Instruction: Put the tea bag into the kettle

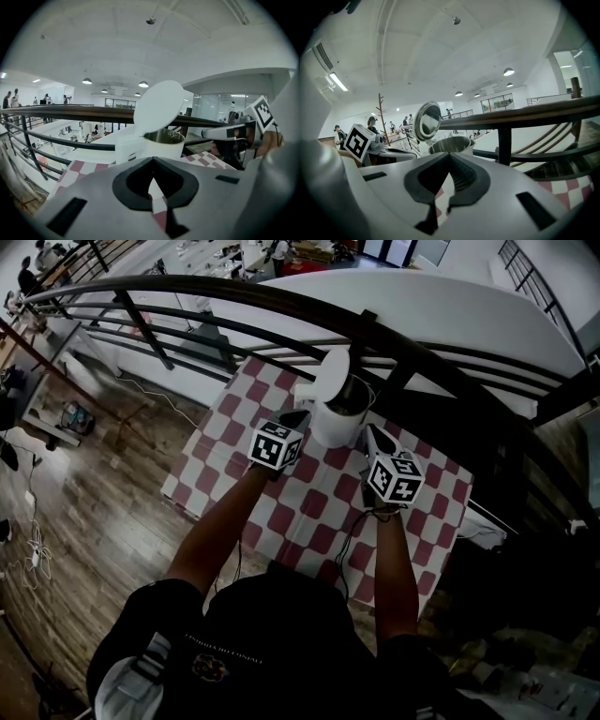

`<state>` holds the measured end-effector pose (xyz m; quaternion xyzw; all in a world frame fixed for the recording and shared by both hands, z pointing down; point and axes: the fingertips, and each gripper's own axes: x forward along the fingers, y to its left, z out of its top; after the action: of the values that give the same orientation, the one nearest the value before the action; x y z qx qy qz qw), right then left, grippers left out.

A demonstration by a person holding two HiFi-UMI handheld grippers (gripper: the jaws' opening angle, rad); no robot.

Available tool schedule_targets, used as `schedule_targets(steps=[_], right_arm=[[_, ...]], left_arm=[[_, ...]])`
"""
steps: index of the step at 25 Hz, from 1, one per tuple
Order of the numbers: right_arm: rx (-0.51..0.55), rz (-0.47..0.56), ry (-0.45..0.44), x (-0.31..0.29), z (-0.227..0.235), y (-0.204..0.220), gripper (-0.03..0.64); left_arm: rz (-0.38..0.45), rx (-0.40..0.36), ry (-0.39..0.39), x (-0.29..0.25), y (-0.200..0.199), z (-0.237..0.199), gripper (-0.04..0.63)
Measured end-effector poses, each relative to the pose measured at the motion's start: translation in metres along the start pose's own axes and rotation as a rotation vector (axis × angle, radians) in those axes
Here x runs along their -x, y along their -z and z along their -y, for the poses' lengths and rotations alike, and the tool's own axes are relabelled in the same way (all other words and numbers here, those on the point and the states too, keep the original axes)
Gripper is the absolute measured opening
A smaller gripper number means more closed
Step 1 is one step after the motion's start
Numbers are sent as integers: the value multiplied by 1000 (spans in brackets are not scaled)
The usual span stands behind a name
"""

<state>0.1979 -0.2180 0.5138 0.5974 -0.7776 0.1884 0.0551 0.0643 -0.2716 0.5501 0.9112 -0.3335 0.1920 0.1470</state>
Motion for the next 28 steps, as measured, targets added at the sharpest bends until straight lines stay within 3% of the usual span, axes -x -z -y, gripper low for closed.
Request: schedule_targets(steps=[7,28], right_arm=[[-15,1,37,18,13,6,11],[-114,4,258,109,97,49,11]], left_arm=[[-50,-39,58,-15,12,32,-2],[-110,-125,227,-66,22,127,-2]])
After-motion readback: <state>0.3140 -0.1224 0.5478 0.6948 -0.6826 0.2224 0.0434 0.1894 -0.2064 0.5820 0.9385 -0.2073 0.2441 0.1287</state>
